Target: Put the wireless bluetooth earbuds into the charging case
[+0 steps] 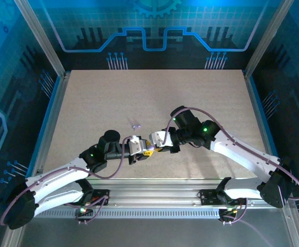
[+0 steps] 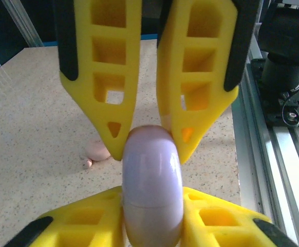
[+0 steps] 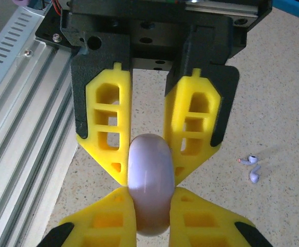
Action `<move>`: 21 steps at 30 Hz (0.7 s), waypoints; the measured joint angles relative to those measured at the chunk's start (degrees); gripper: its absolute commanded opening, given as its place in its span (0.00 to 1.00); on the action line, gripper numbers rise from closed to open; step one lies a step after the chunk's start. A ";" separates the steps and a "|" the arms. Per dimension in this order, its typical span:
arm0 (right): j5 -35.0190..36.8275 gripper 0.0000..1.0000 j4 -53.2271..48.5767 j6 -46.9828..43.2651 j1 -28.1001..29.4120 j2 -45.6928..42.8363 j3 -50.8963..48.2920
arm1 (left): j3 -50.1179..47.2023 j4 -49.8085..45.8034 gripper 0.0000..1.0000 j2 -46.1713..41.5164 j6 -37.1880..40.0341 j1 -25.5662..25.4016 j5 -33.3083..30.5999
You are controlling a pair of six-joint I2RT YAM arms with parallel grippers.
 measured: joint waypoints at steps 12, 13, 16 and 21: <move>1.62 0.47 3.28 2.36 0.17 -0.55 -1.57 | 0.00 0.55 0.22 -0.31 0.02 -0.11 0.33; 1.79 0.47 3.65 2.64 0.17 -0.70 -1.88 | 0.00 0.55 0.21 -0.31 0.02 -0.11 0.31; 2.03 0.46 4.61 3.23 0.13 -1.25 -2.60 | 0.00 0.57 0.21 -0.31 0.02 -0.11 0.24; 0.37 0.46 6.84 5.11 -1.55 -3.30 -4.39 | 0.44 1.18 0.20 -0.26 0.02 -0.11 0.20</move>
